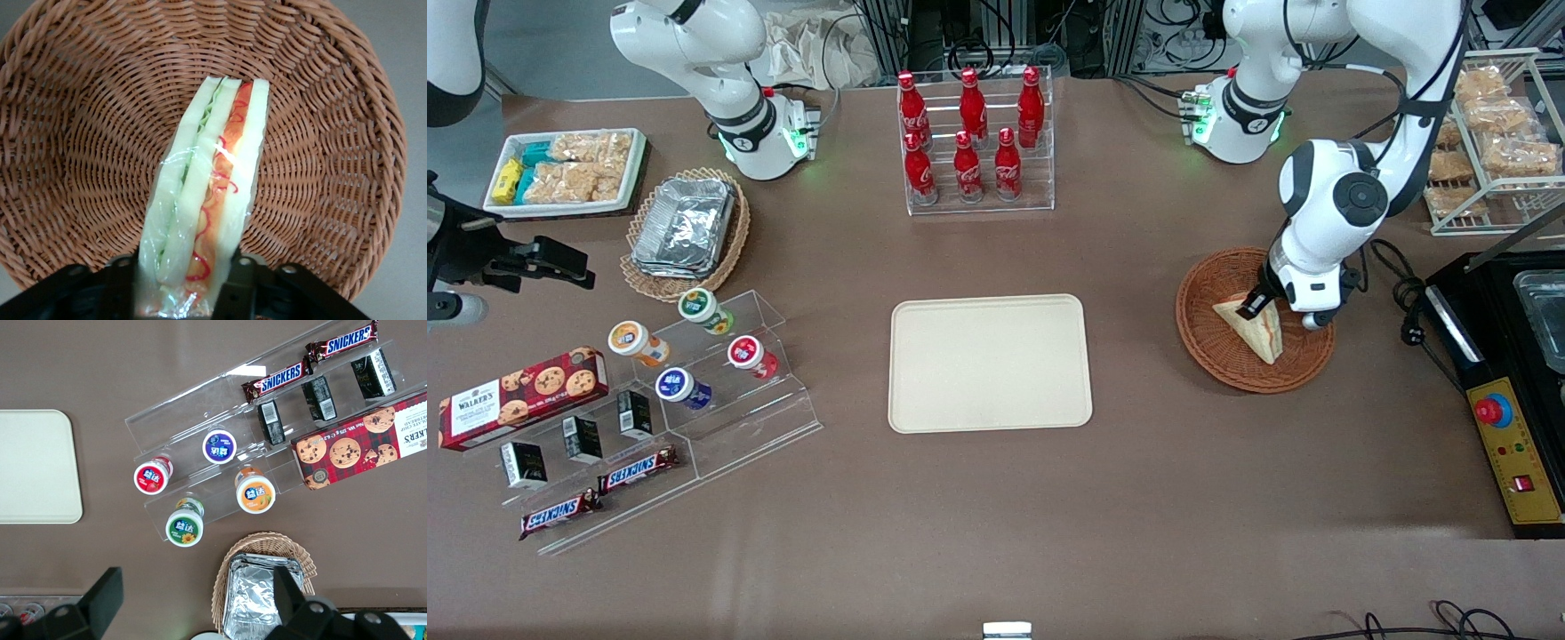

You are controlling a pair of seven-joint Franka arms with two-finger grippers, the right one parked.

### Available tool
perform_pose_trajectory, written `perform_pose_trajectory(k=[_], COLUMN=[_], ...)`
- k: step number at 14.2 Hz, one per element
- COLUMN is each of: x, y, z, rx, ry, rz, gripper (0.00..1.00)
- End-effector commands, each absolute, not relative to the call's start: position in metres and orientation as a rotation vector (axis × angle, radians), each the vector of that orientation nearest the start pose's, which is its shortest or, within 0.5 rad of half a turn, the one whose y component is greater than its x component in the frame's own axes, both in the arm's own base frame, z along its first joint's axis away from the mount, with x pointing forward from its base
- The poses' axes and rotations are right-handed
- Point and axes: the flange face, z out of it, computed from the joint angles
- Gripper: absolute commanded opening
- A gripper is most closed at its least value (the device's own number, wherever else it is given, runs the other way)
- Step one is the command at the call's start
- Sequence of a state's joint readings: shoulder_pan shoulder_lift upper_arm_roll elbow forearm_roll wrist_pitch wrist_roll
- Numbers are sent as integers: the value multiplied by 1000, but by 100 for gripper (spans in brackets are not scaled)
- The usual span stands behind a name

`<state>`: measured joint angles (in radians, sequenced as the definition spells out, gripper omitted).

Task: Place sandwich from basket to tray
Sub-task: 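Close the left gripper on the wrapped sandwich in the basket, then lift the sandwich up out of the basket with the left gripper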

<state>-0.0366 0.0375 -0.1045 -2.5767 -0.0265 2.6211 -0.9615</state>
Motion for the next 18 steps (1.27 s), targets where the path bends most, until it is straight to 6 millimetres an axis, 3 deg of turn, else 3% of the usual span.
perform_pose_trajectory(k=[1, 4, 8, 14, 16, 18], x=[448, 452, 472, 513, 515, 514], y=[-69, -75, -69, -72, -87, -127], z=[258, 283, 344, 480, 513, 541], rx=[-2897, -2936, -2967, -3038, -3068, -3093], ry=[-1343, -1180, -982, -674, -549, -398], rz=[-86, -57, 39, 169, 162, 139], gripper=[0, 0, 0, 0, 0, 0])
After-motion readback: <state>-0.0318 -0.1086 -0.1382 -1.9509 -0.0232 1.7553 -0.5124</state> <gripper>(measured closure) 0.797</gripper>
